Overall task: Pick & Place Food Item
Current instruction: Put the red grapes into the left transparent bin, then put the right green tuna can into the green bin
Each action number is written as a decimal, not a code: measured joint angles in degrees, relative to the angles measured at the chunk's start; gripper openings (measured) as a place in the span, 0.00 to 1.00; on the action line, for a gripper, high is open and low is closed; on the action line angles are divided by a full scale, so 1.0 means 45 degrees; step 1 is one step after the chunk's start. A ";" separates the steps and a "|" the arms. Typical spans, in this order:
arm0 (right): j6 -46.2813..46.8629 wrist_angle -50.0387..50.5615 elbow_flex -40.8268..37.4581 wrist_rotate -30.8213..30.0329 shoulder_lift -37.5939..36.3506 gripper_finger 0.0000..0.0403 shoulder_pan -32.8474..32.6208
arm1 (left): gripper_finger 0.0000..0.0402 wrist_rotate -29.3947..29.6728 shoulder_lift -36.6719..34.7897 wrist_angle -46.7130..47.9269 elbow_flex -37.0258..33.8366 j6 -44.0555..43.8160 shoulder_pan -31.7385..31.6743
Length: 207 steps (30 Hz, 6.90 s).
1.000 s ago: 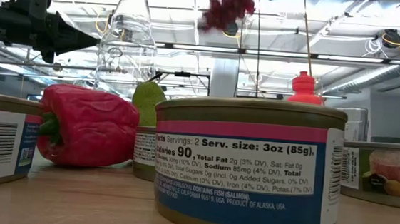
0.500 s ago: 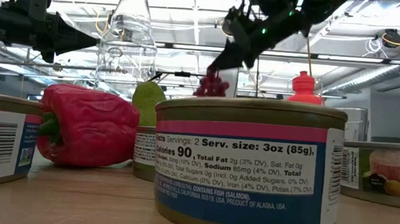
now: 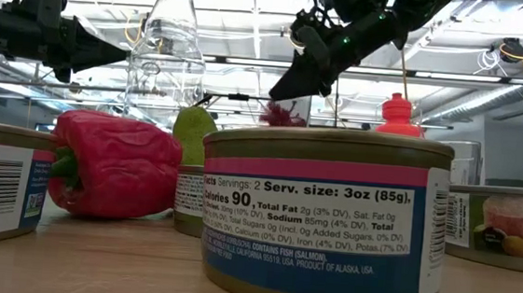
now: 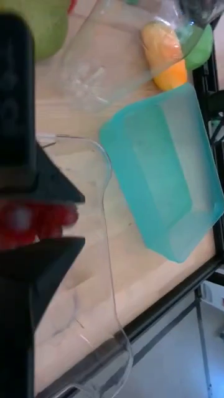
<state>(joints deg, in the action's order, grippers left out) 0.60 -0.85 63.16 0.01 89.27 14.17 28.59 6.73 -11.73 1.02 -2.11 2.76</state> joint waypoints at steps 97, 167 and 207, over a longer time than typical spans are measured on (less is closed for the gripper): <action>-0.2886 -0.1158 0.0022 -0.0360 0.1427 0.18 0.0572 | 0.06 0.0007 0.0000 -0.0010 -0.0001 0.0024 -0.0003; -0.1508 0.2882 0.0017 -0.0266 -0.5978 0.00 -0.2536 | 0.06 0.0118 0.0002 -0.0063 0.0000 0.0095 -0.0004; 0.0280 -0.5668 -1.0545 -0.0632 -1.1098 0.00 -0.4815 | 0.06 0.0018 0.0002 -0.0083 0.0000 -0.0593 0.0000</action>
<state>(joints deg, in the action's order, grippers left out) 1.86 -26.36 15.70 -2.83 39.33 -7.49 28.67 6.74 -12.10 1.01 -4.78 2.76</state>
